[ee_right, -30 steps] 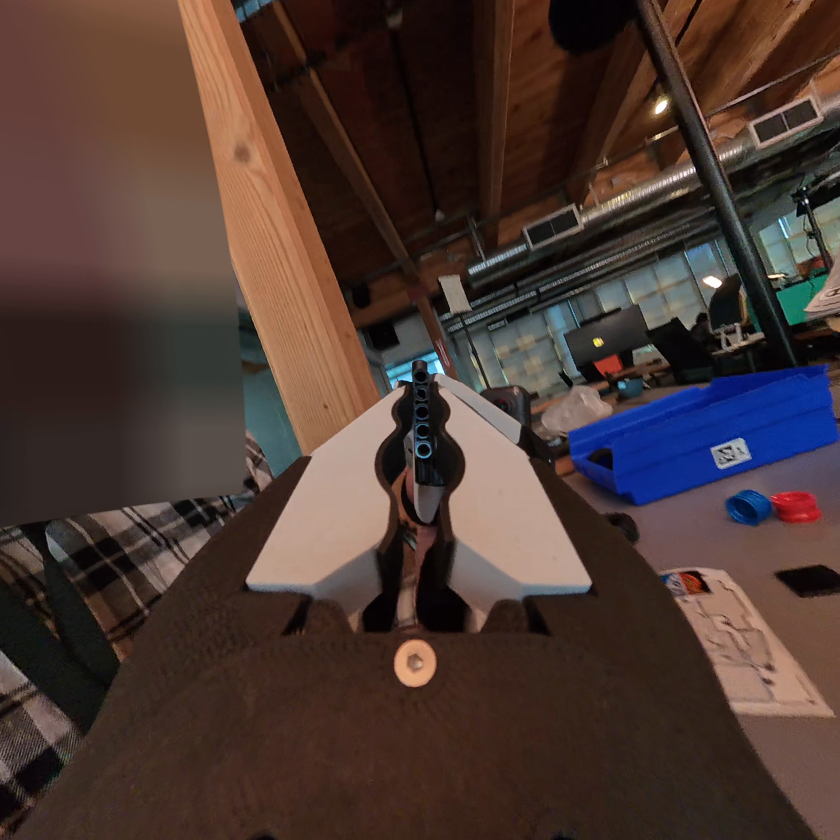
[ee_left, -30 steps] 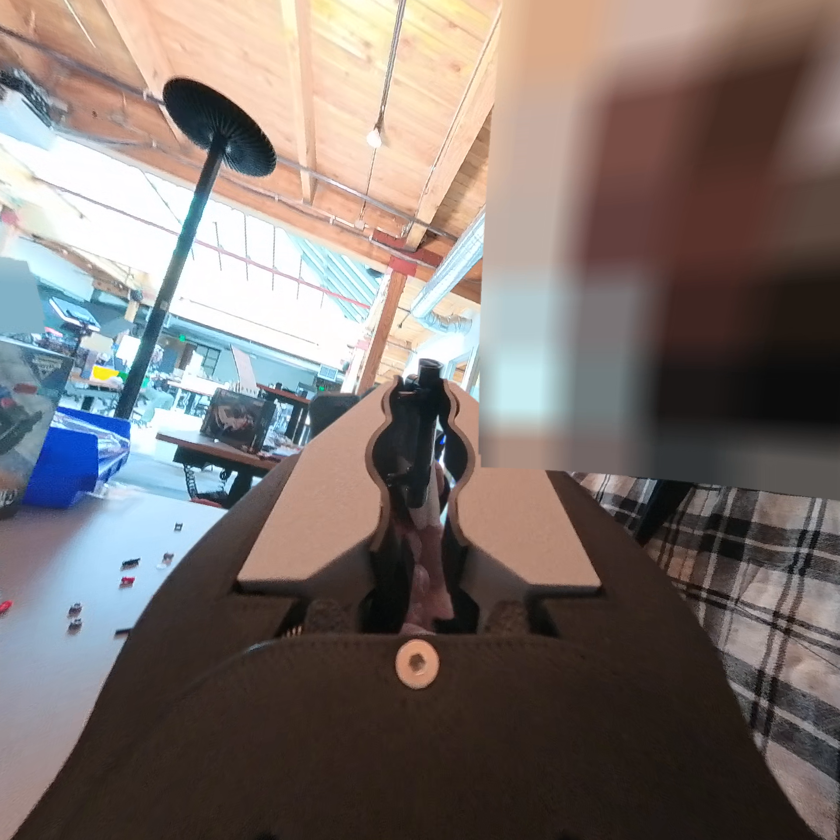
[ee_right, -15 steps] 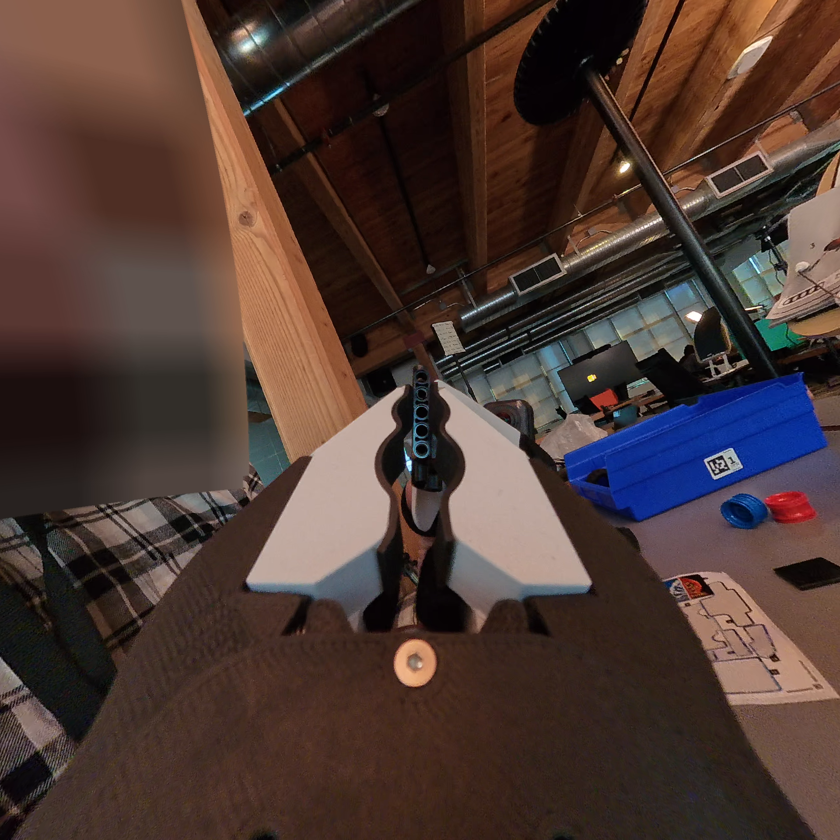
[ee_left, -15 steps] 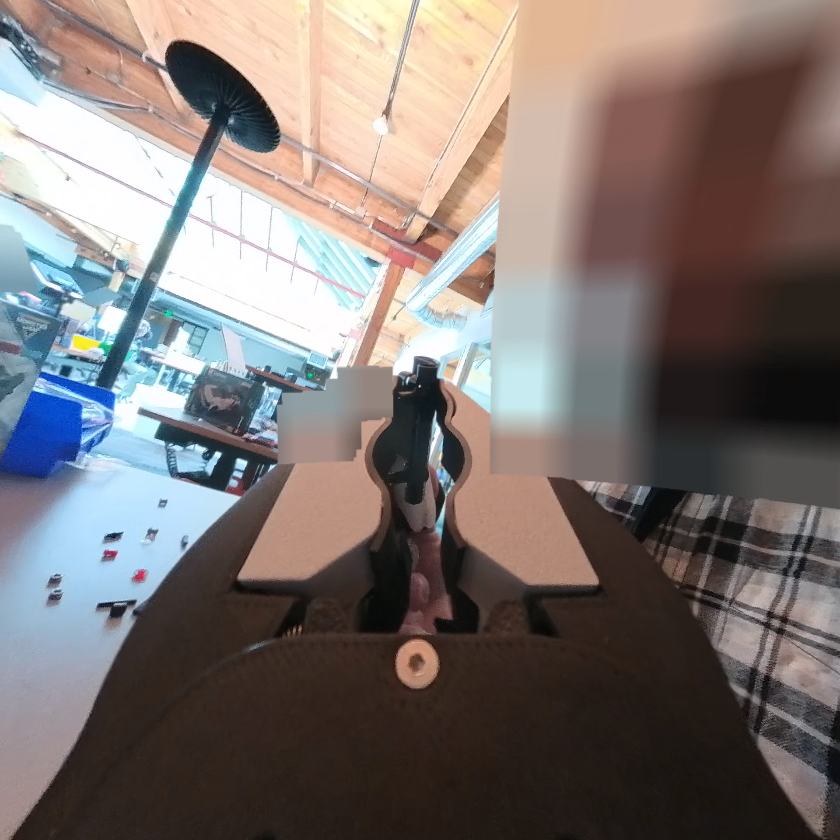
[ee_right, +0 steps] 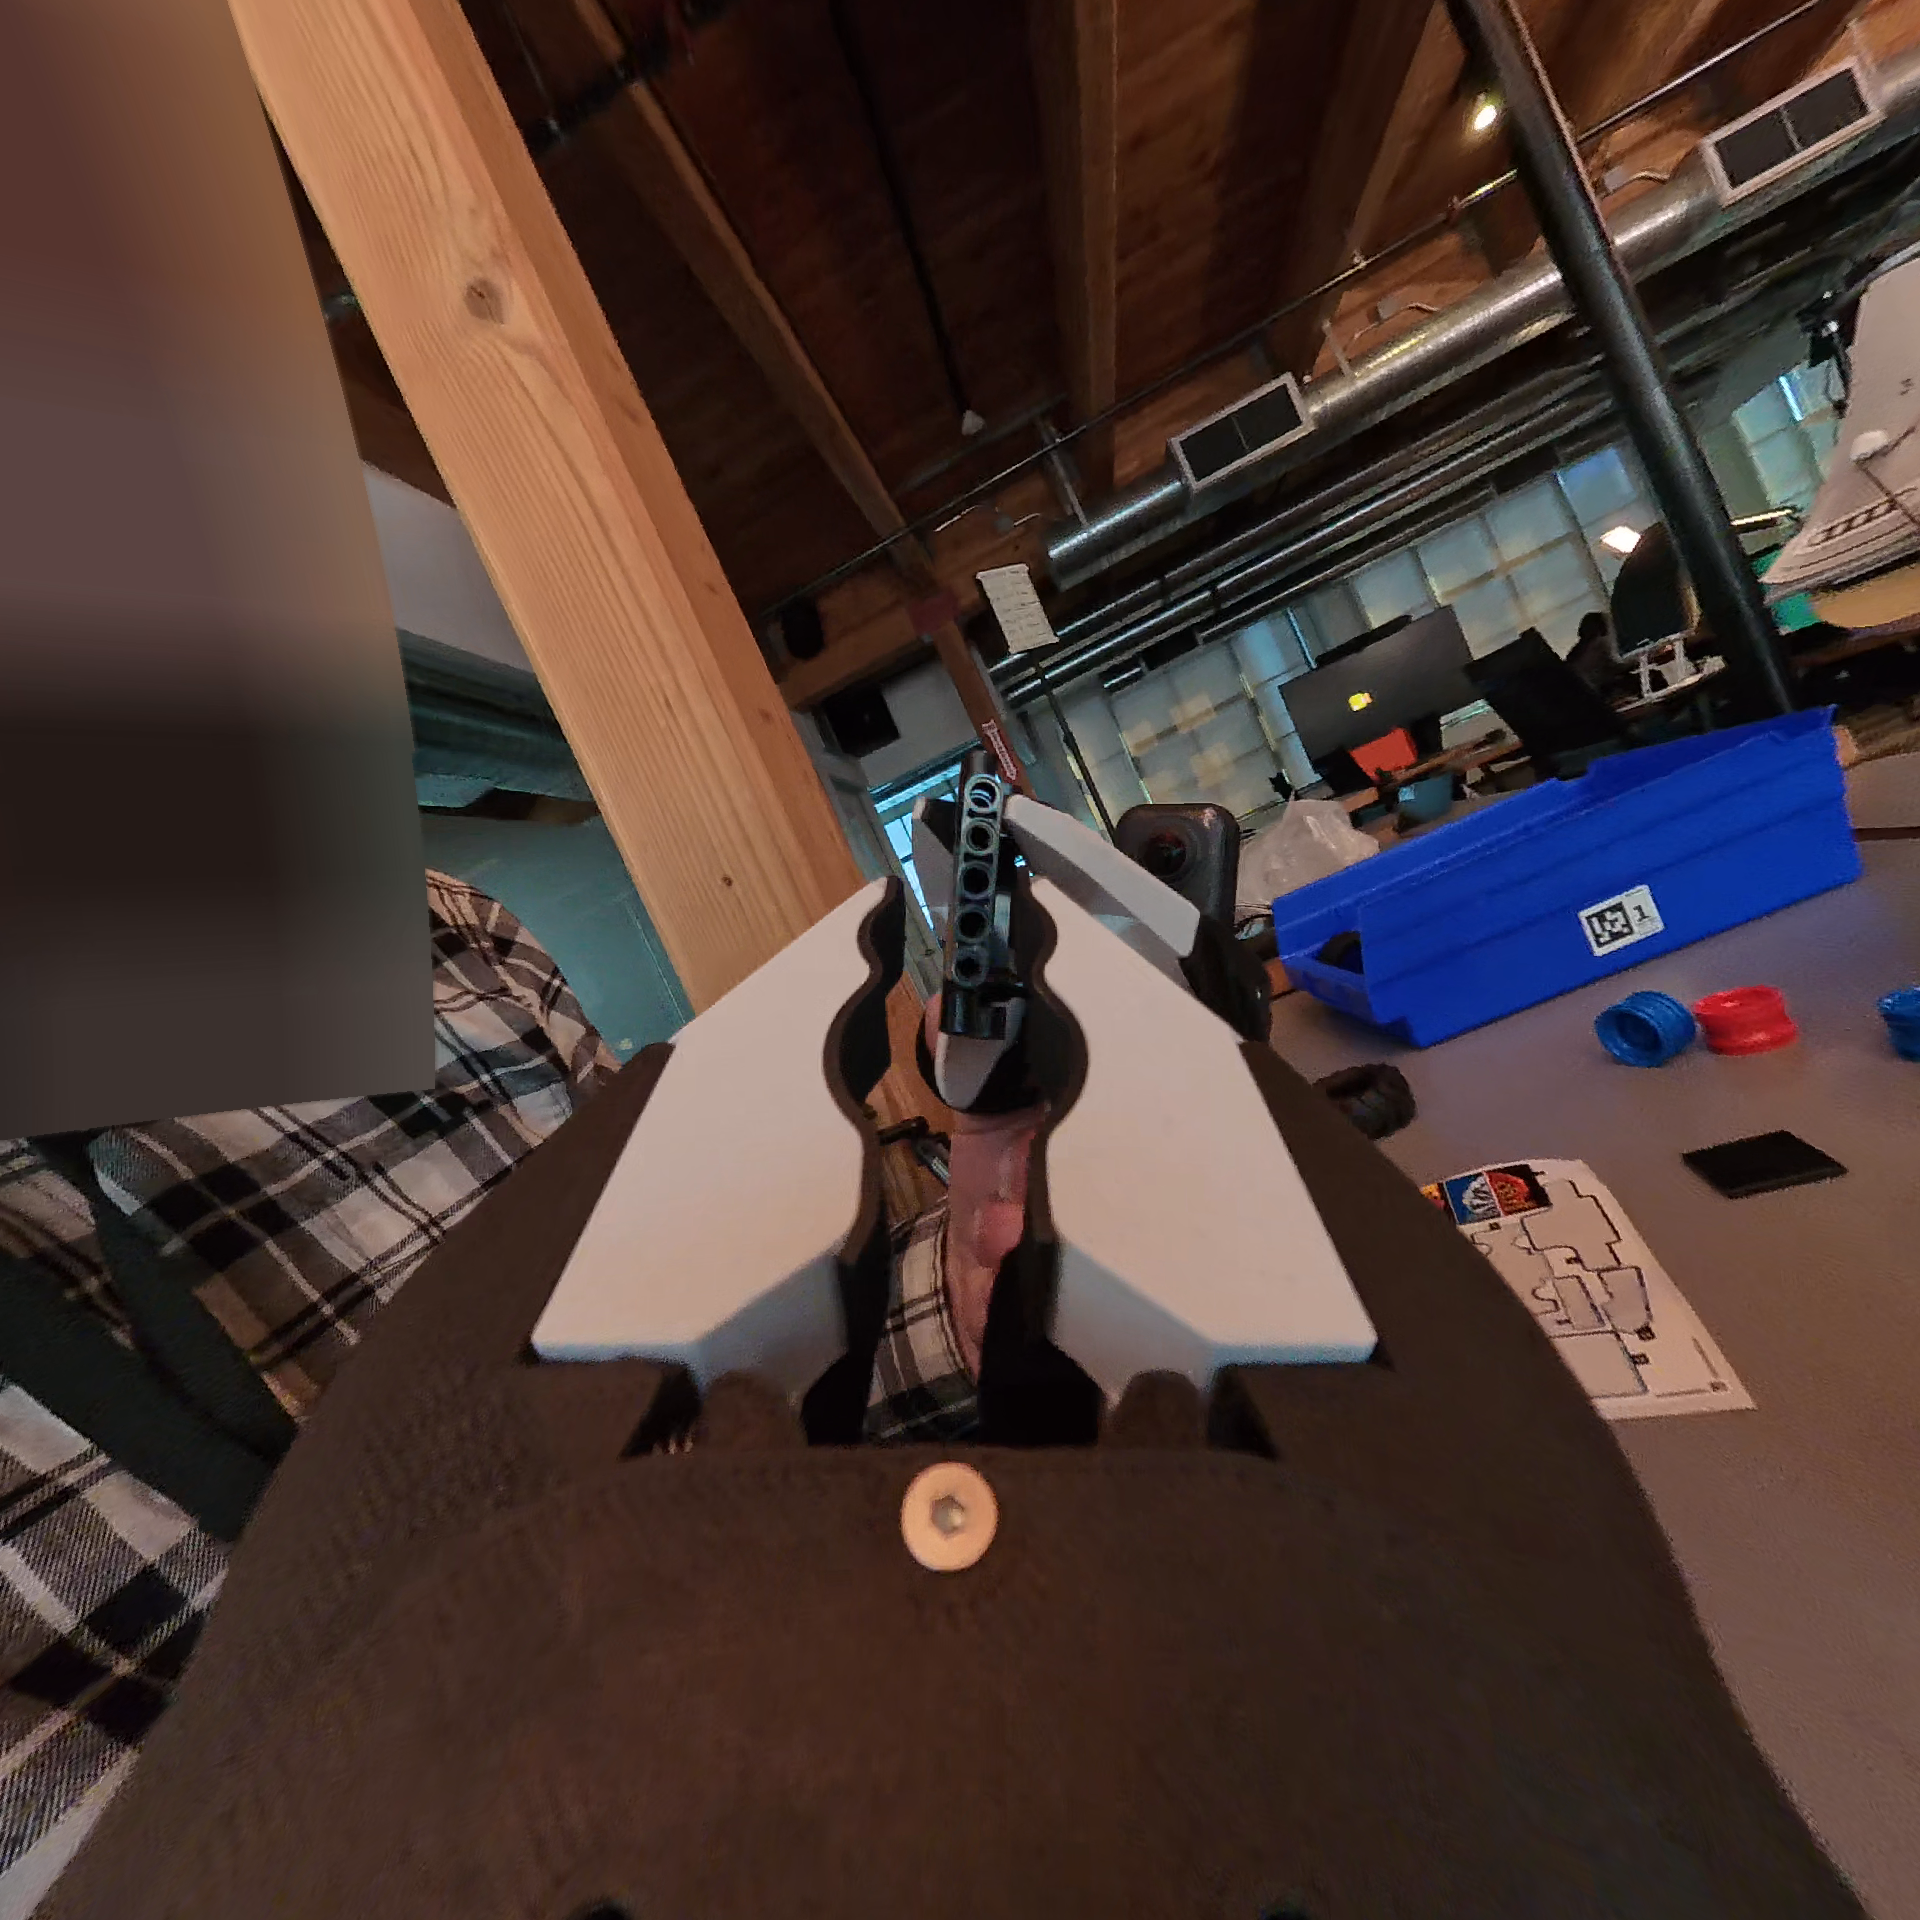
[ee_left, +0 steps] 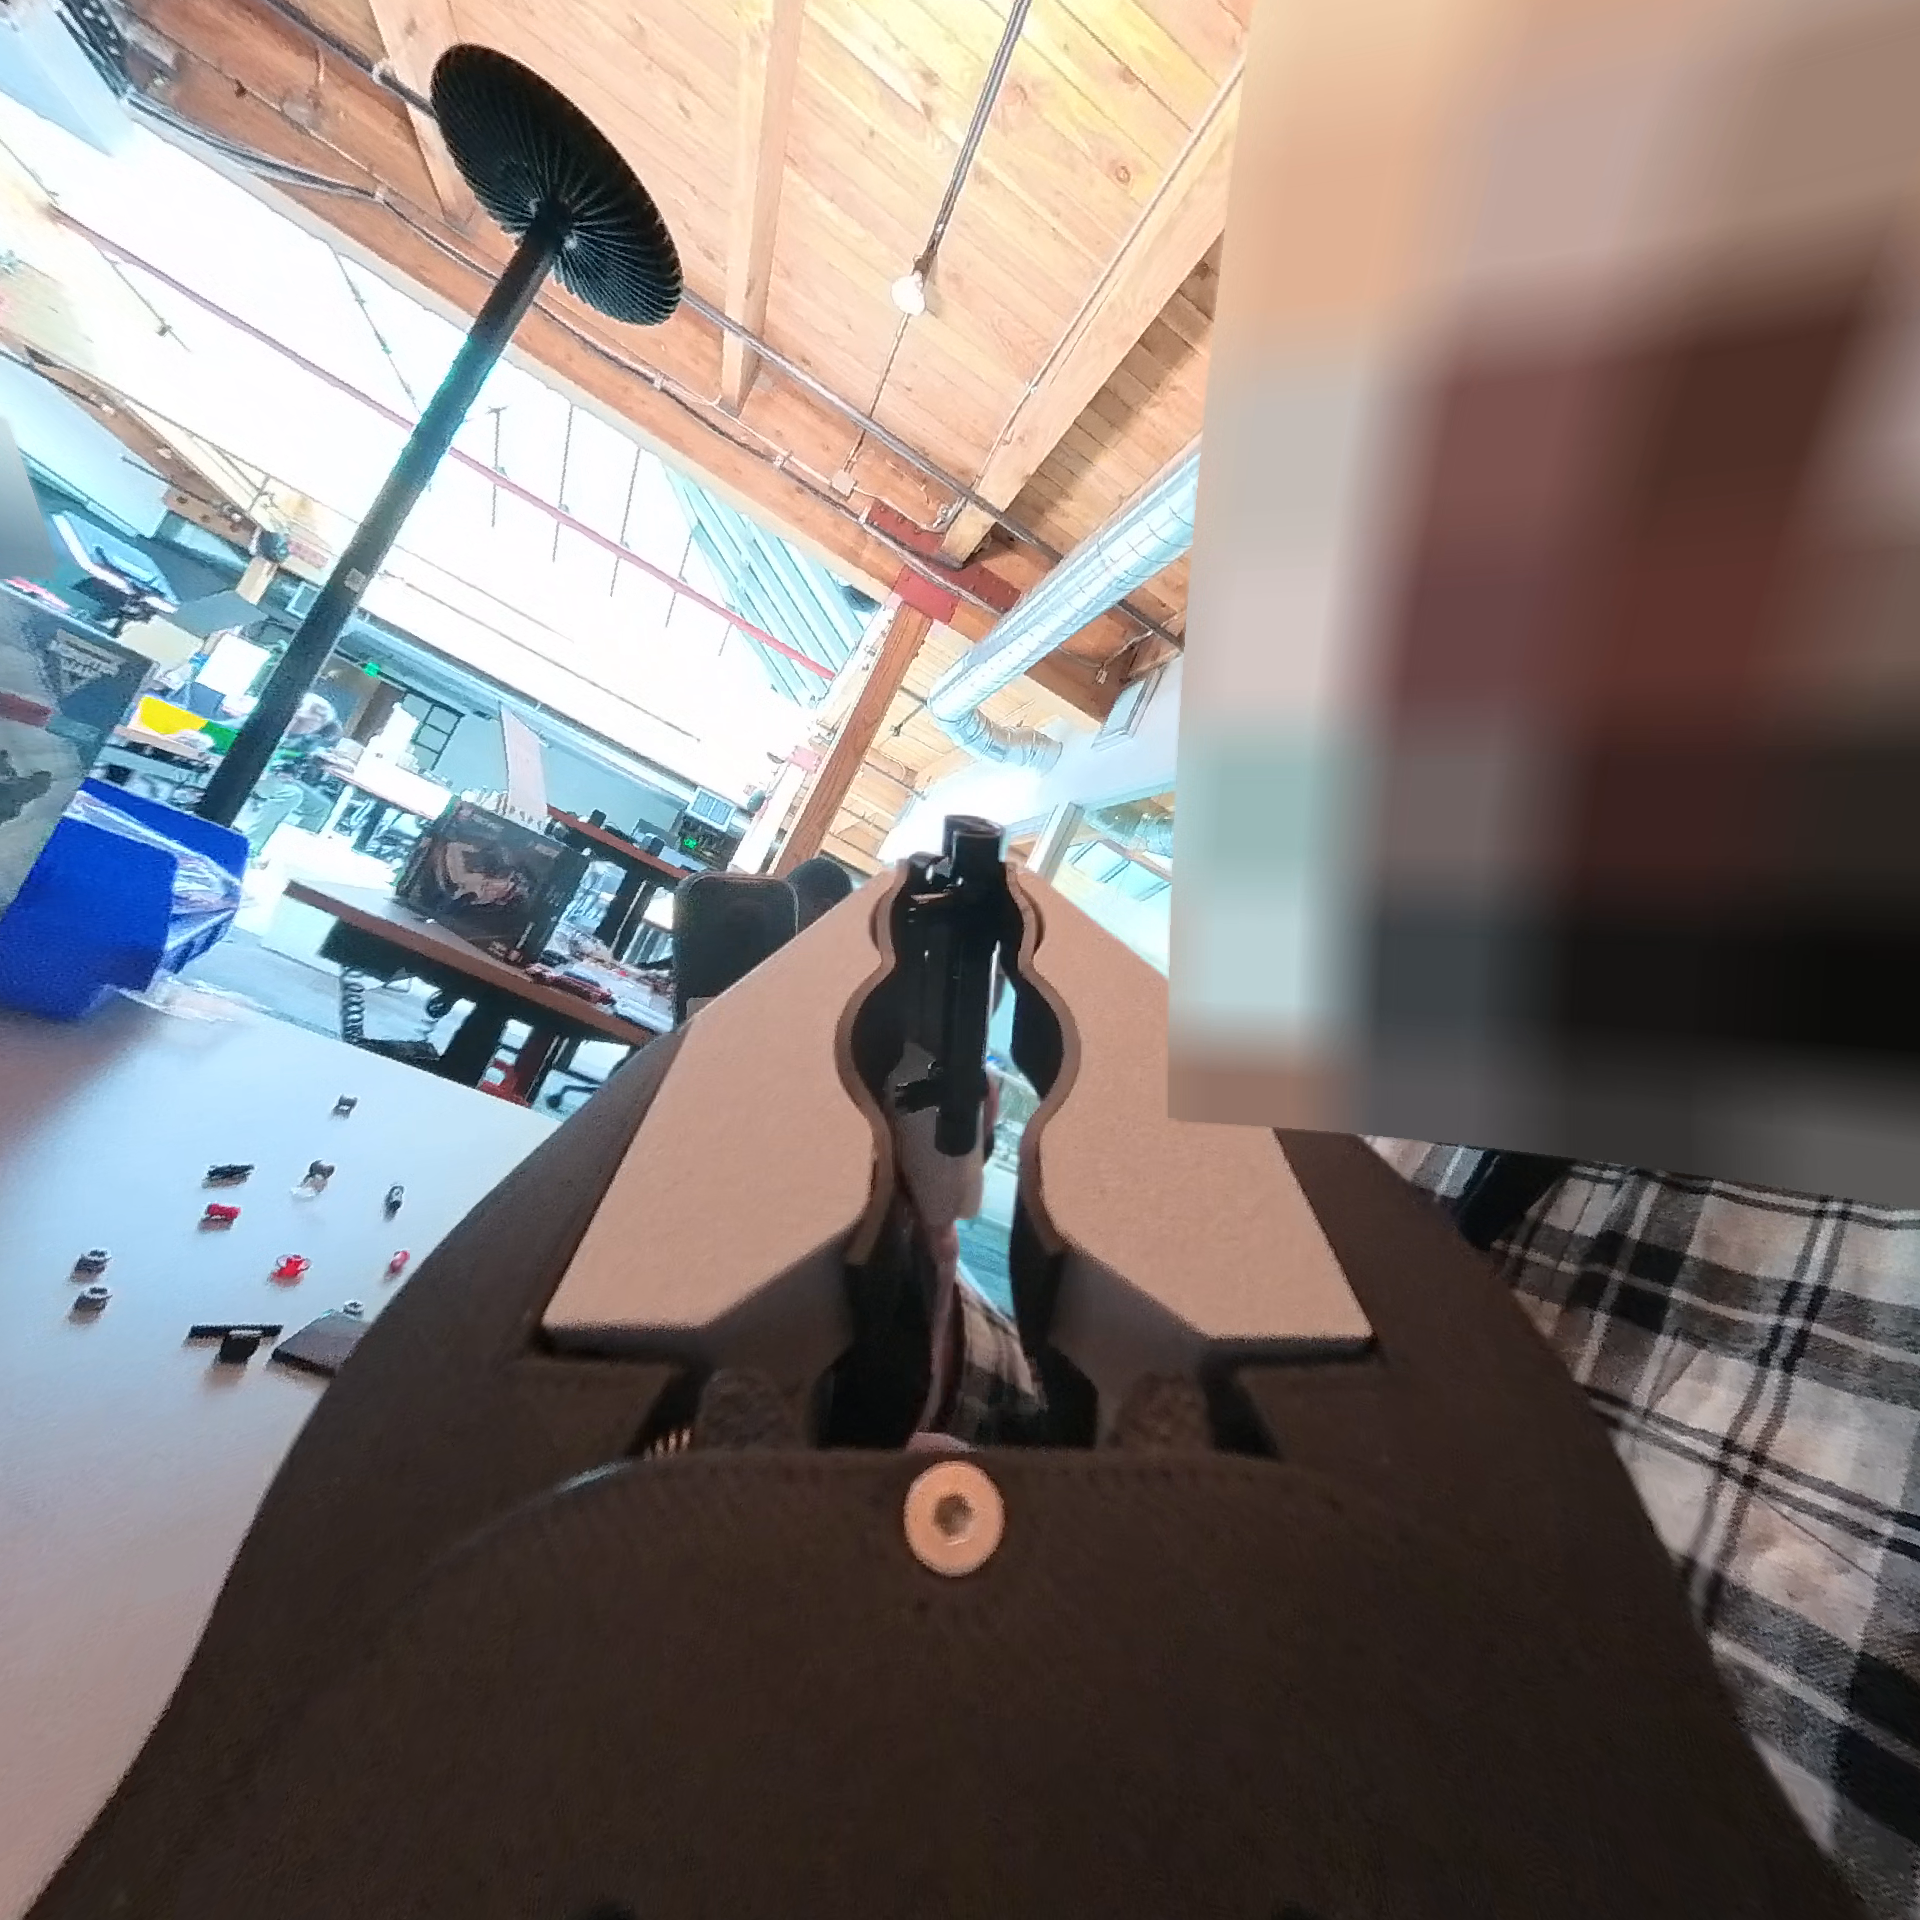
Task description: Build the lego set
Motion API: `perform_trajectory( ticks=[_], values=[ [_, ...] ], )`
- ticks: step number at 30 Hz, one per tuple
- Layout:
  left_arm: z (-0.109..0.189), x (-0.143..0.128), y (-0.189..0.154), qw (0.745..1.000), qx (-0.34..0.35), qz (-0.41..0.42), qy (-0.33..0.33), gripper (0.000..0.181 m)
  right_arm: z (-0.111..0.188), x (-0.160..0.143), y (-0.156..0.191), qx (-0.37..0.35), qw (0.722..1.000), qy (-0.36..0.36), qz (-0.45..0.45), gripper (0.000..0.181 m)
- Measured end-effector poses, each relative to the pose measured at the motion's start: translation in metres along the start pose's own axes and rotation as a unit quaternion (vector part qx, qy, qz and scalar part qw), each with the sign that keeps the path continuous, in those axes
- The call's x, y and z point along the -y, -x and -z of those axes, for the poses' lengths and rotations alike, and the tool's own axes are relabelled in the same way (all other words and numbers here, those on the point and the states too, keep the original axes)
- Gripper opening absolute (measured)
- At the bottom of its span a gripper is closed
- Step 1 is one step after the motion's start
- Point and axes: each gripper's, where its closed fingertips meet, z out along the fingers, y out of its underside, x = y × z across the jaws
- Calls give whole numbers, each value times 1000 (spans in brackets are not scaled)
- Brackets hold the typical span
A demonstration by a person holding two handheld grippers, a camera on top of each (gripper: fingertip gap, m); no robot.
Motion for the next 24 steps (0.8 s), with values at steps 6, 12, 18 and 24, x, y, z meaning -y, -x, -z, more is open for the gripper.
perform_trajectory(
  ticks=[6, 12, 18, 24],
  values=[
    [-2, -5, 5, 1000, 18, -5, 11, 16, -1, 4, -2, -5, 1000, -3, -16, 4],
    [-5, -24, 12, 996, 46, -18, 68, 11, 5, 12, -4, -10, 999, -22, -27, 4],
    [-6, -27, 8, 996, 37, -30, 78, 8, 5, 10, 1, 10, 999, -10, -34, 7],
    [-6, -25, 7, 997, 35, -32, 67, 8, 11, 9, 3, 10, 1000, -8, -19, 6]
  ],
)
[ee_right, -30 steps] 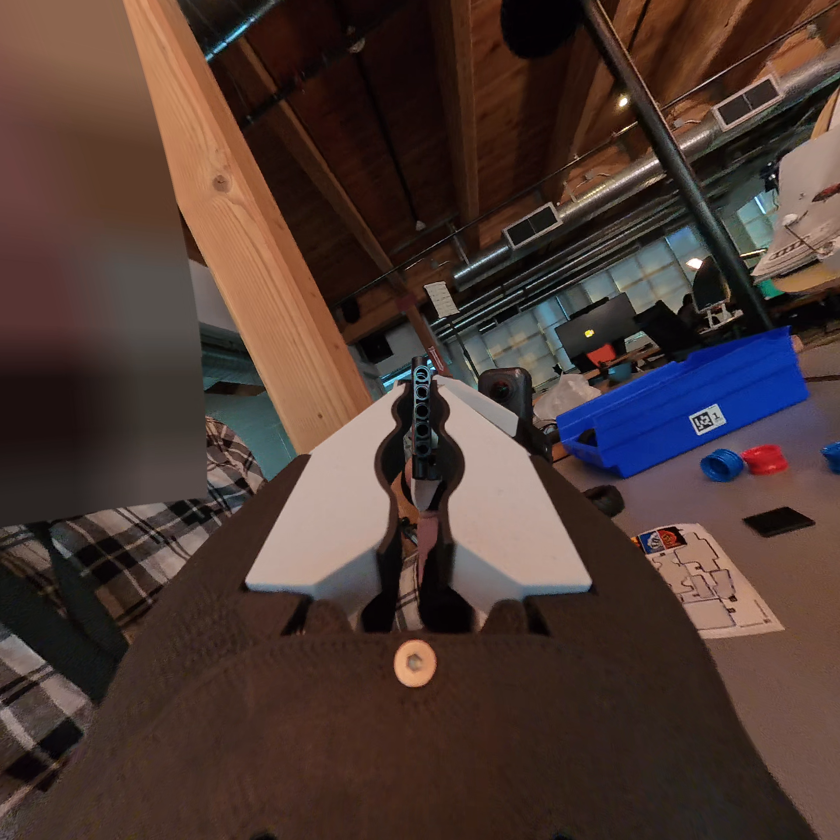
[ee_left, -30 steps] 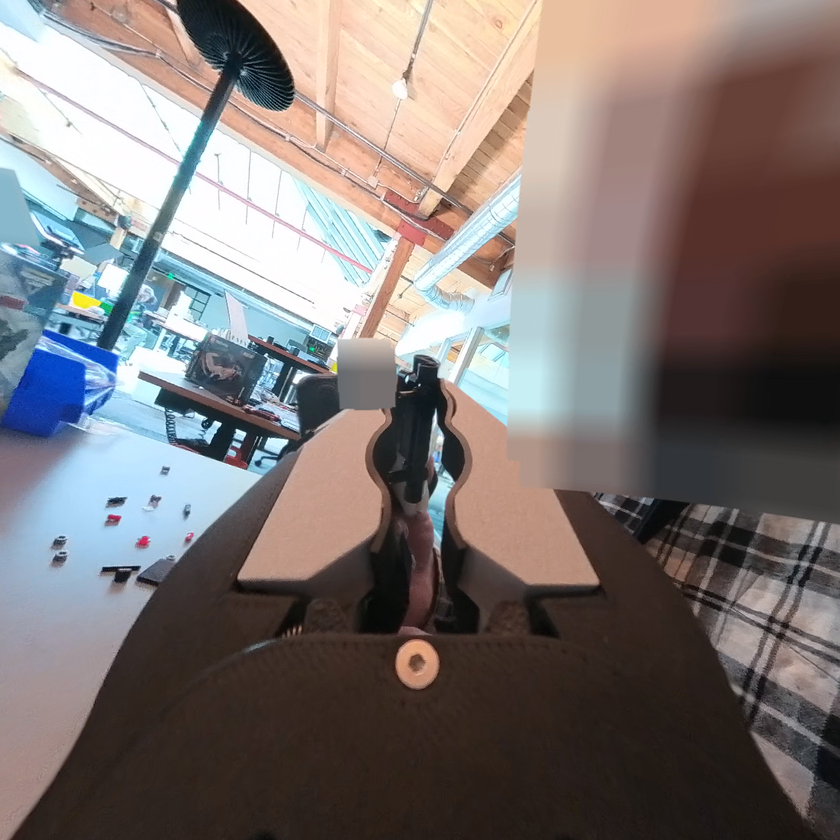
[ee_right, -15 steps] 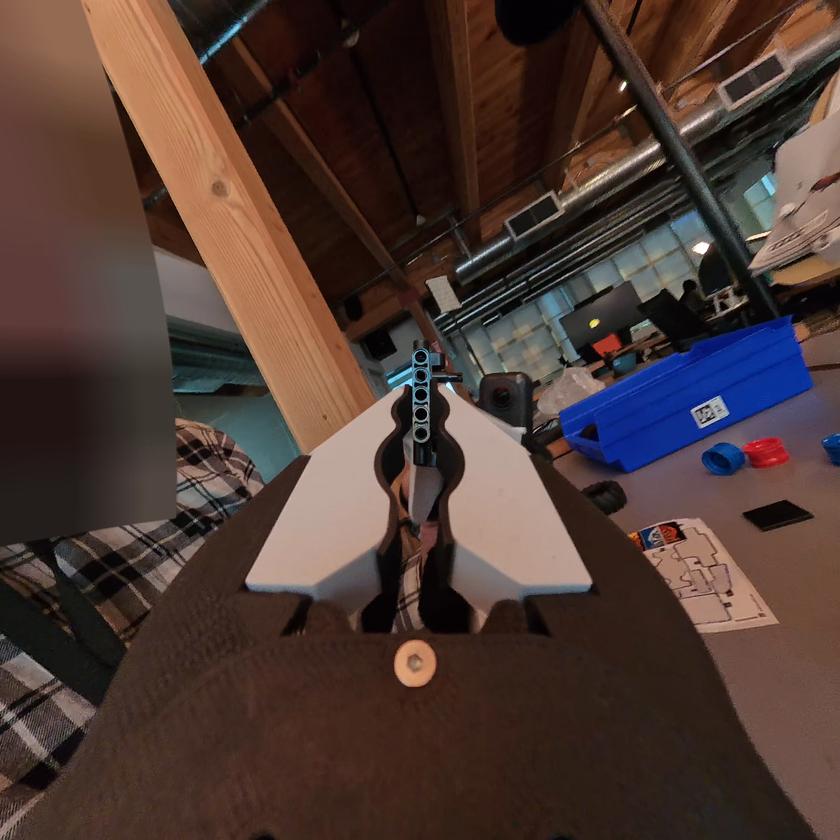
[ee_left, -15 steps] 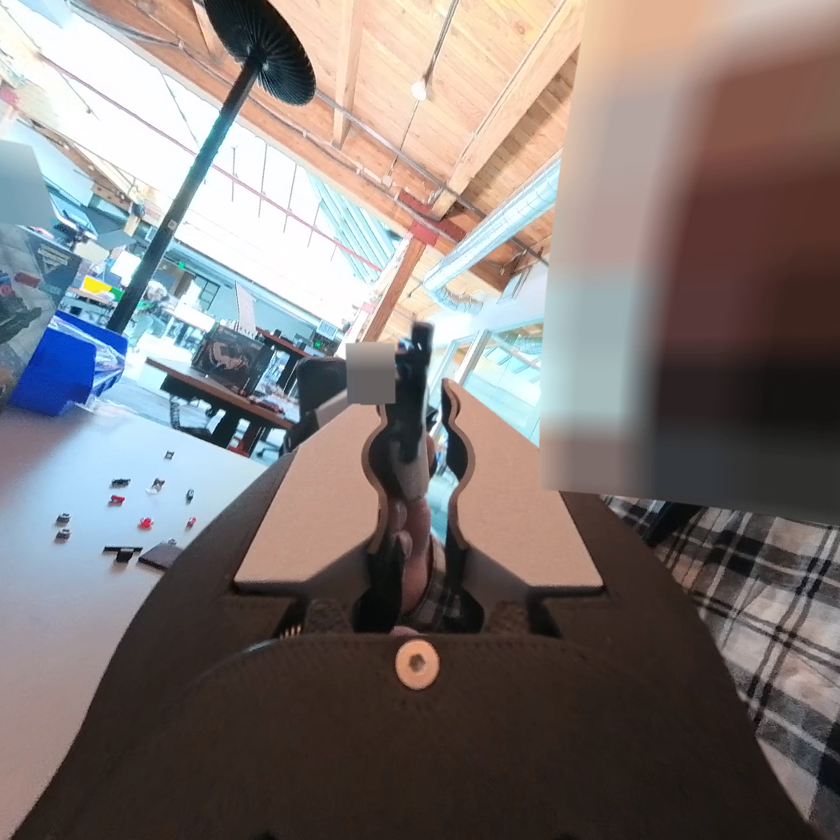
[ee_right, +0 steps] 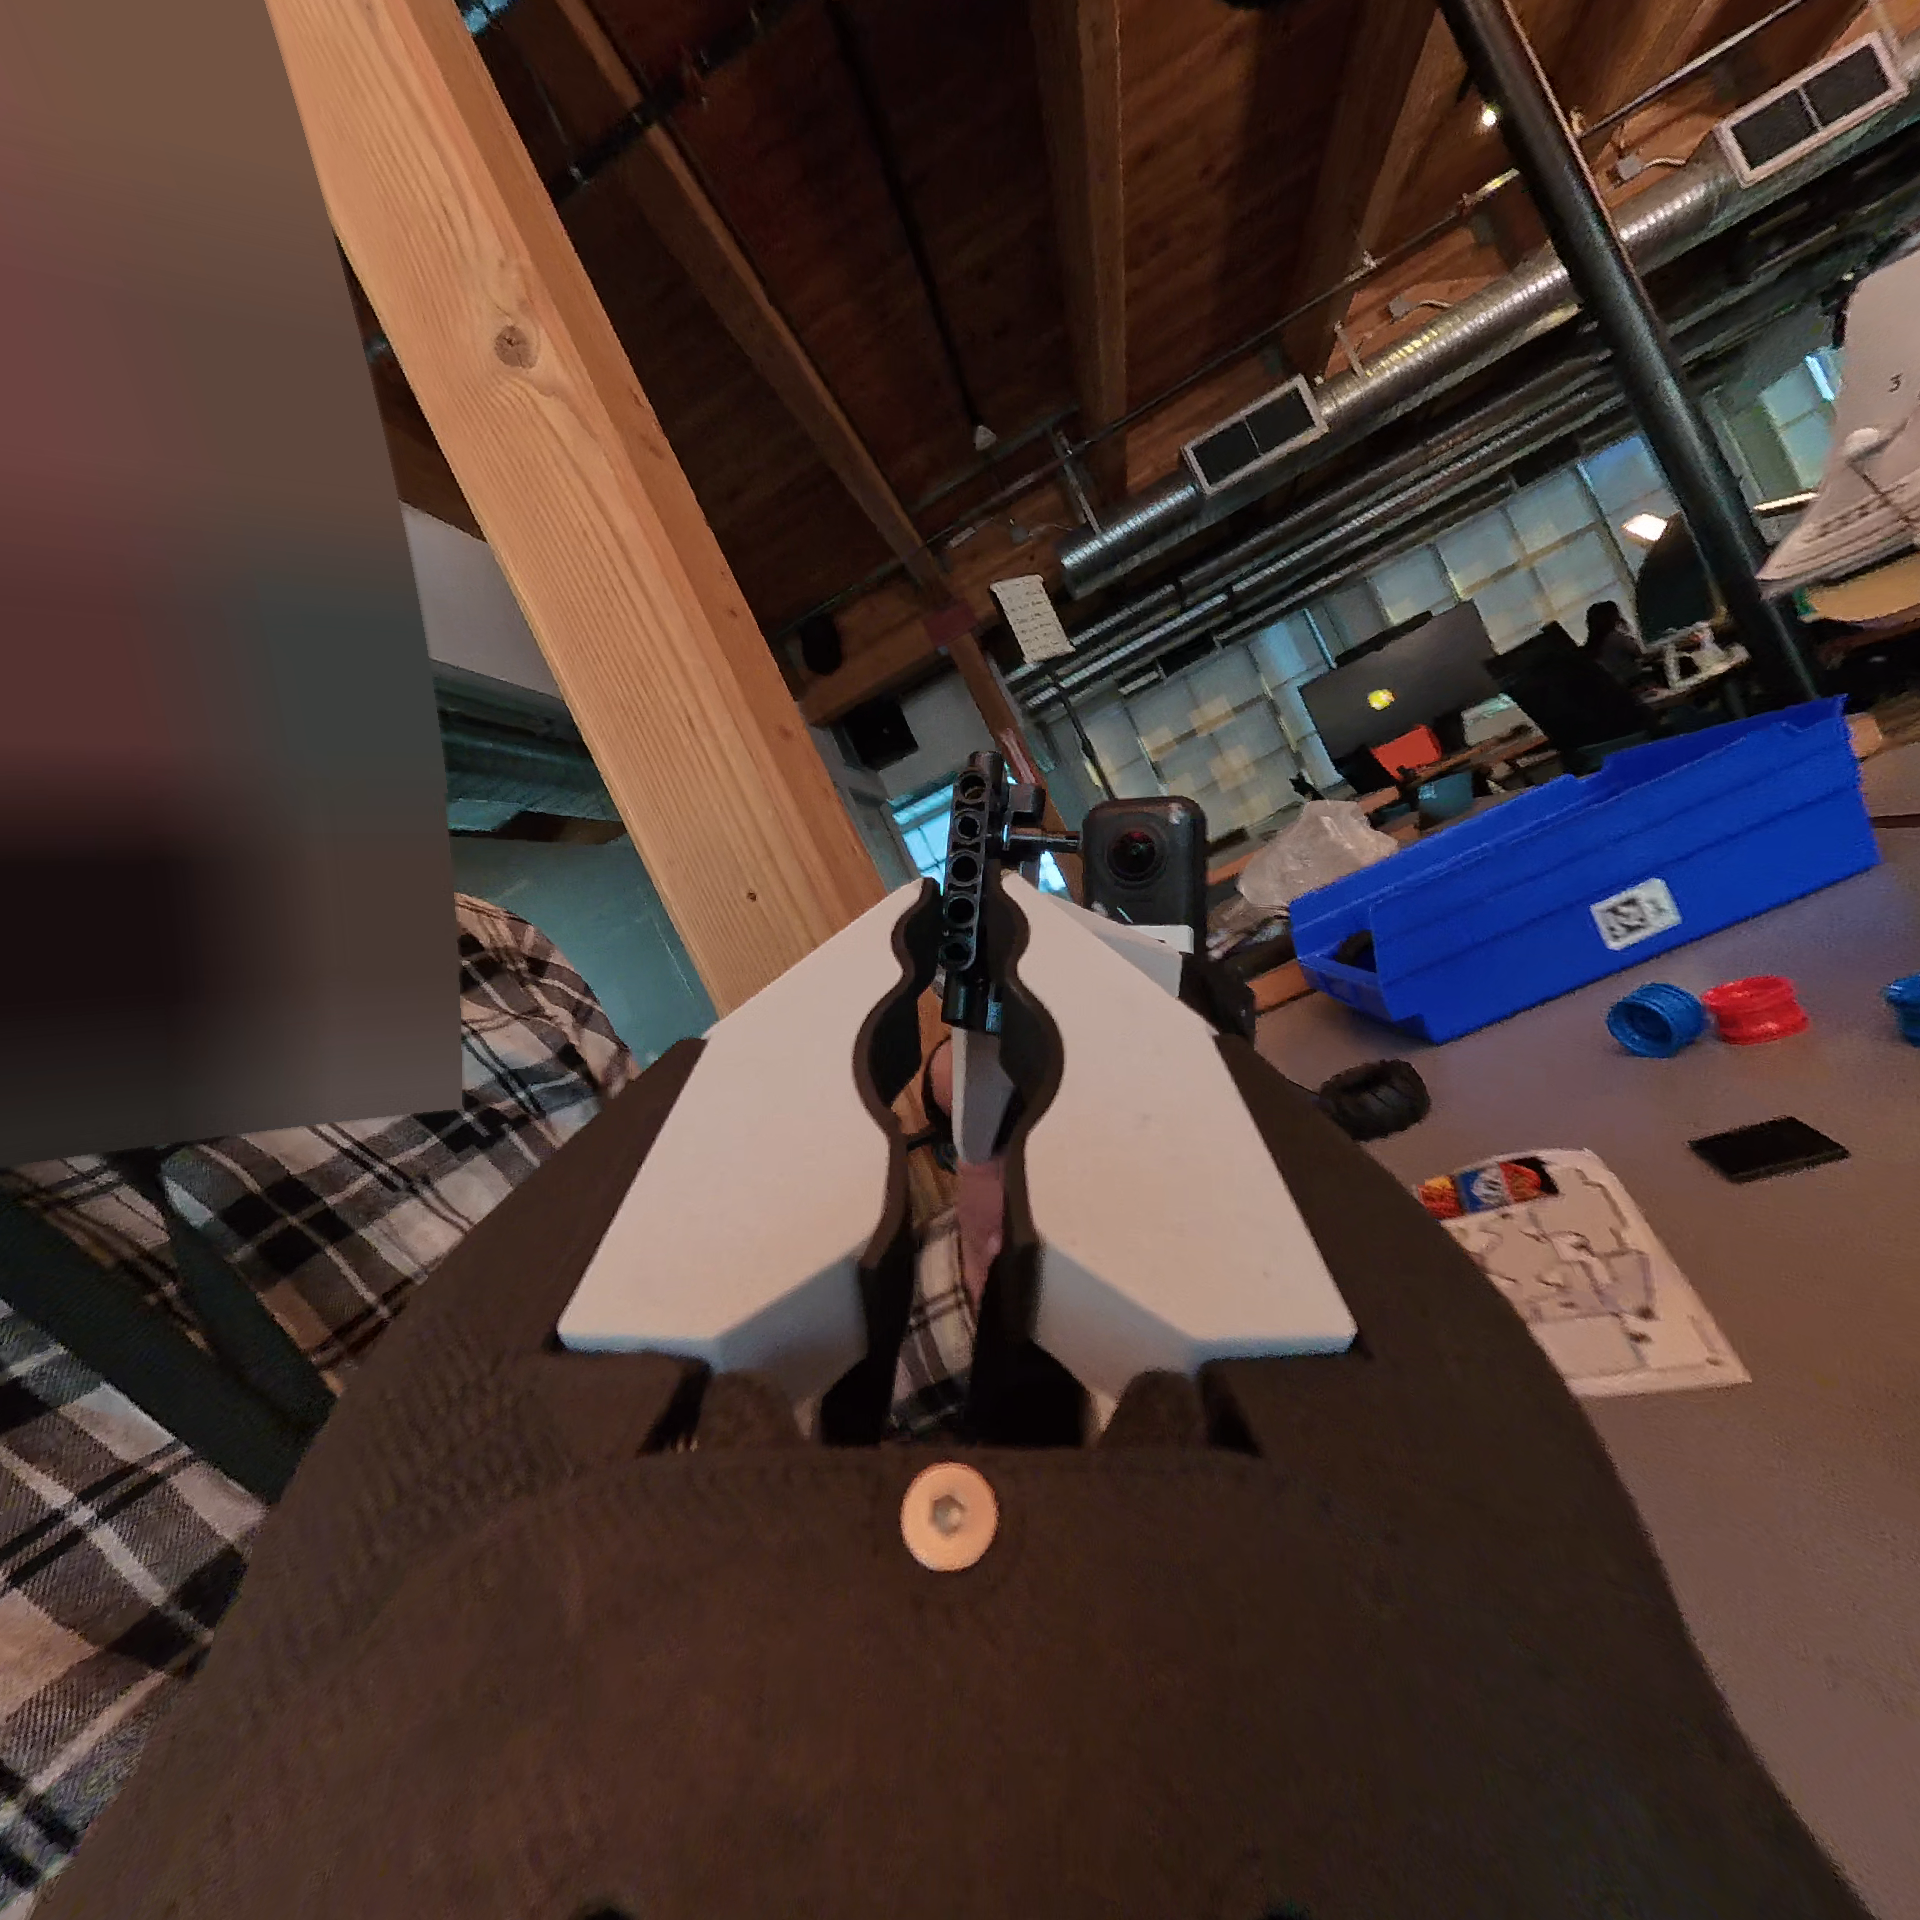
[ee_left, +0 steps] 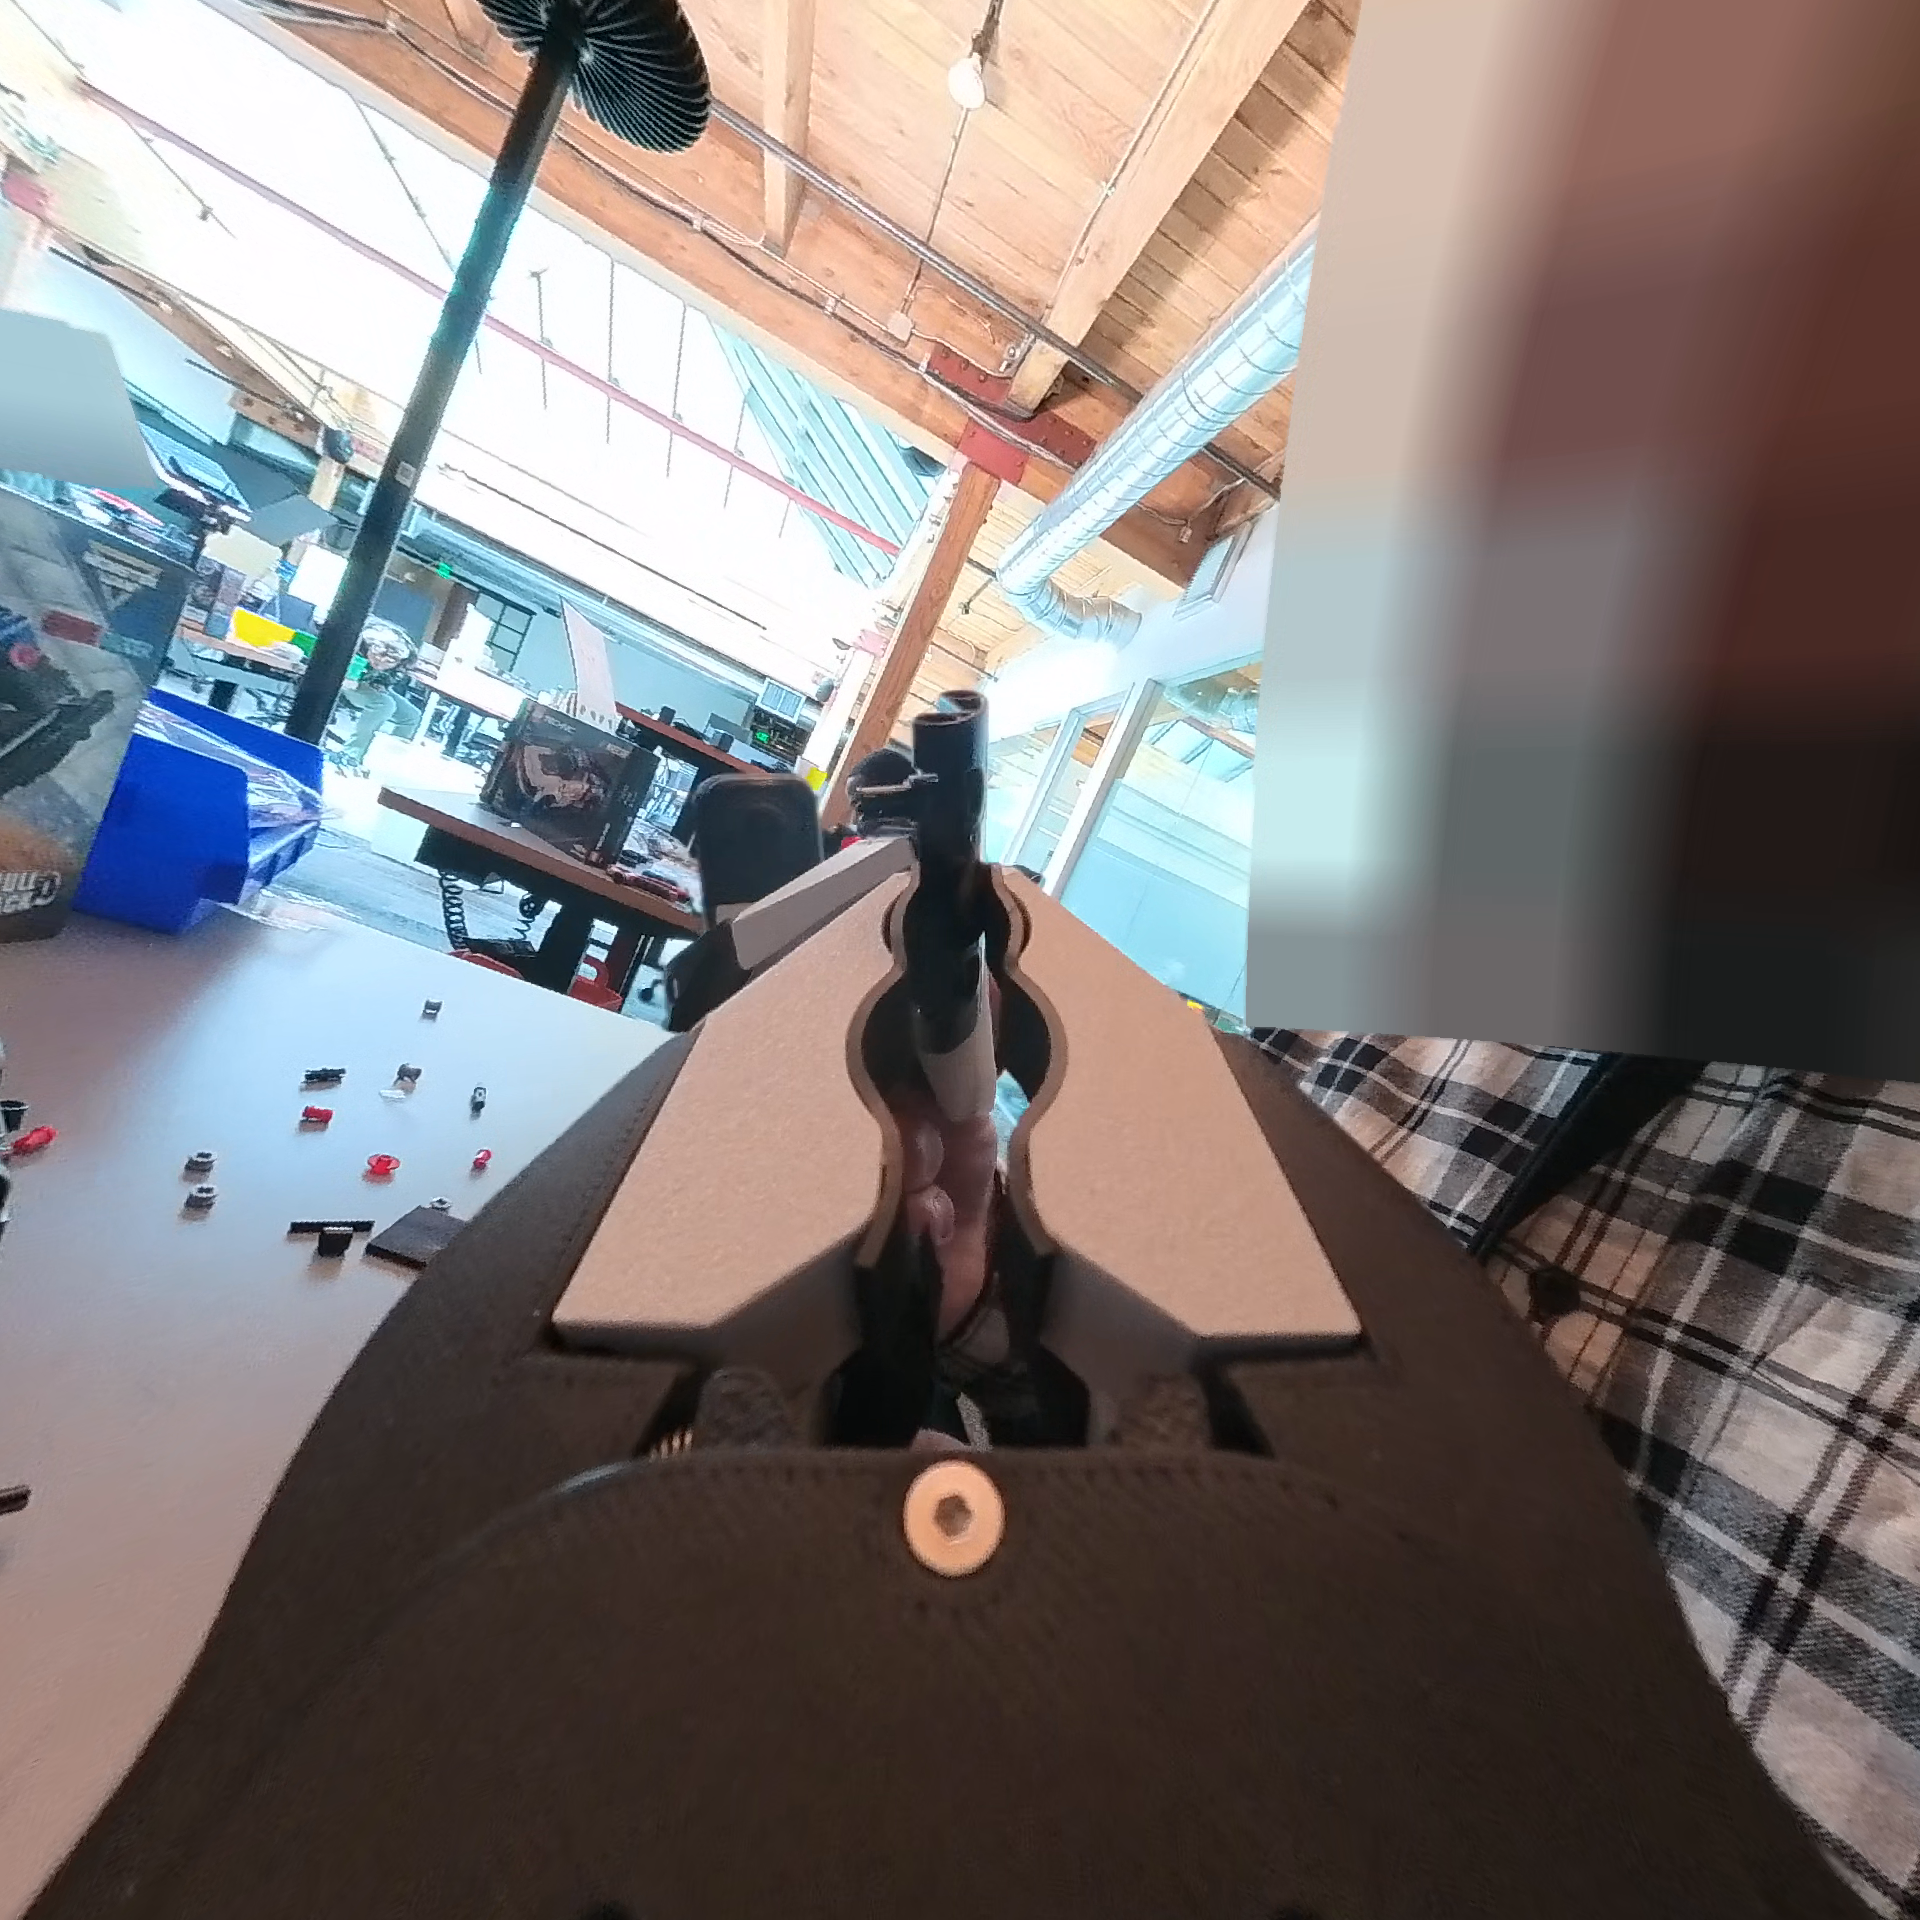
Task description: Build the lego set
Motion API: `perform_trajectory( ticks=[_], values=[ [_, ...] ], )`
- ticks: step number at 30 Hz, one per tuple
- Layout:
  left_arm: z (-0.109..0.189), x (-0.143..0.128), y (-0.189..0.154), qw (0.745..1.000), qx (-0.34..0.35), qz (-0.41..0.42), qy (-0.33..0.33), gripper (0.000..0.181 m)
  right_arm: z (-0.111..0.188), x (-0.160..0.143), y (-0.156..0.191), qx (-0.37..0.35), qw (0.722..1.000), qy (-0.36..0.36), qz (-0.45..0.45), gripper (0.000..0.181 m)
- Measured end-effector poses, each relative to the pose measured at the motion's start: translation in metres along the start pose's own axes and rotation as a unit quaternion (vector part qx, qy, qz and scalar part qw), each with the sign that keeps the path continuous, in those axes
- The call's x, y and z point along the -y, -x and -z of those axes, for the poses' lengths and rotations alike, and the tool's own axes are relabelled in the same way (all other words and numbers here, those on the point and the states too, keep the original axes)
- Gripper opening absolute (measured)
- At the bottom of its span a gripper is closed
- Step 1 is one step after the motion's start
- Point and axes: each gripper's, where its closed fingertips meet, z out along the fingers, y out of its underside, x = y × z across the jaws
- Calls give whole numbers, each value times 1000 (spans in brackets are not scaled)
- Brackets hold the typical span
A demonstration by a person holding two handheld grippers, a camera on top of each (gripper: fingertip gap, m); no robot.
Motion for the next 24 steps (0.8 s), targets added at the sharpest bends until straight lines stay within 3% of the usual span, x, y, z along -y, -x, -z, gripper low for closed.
perform_trajectory(
  ticks=[9, 18, 24],
  values=[
    [-1, -7, 6, 999, 28, -23, 24, 8, 0, -4, -5, -33, 998, 33, 33, 5],
    [0, -28, -2, 991, 29, -52, 124, 9, 12, -21, 7, -10, 977, 183, 104, 5],
    [3, -35, -3, 991, 24, -33, 124, 8, 17, -28, 7, 5, 975, 200, 99, 5]
  ],
)
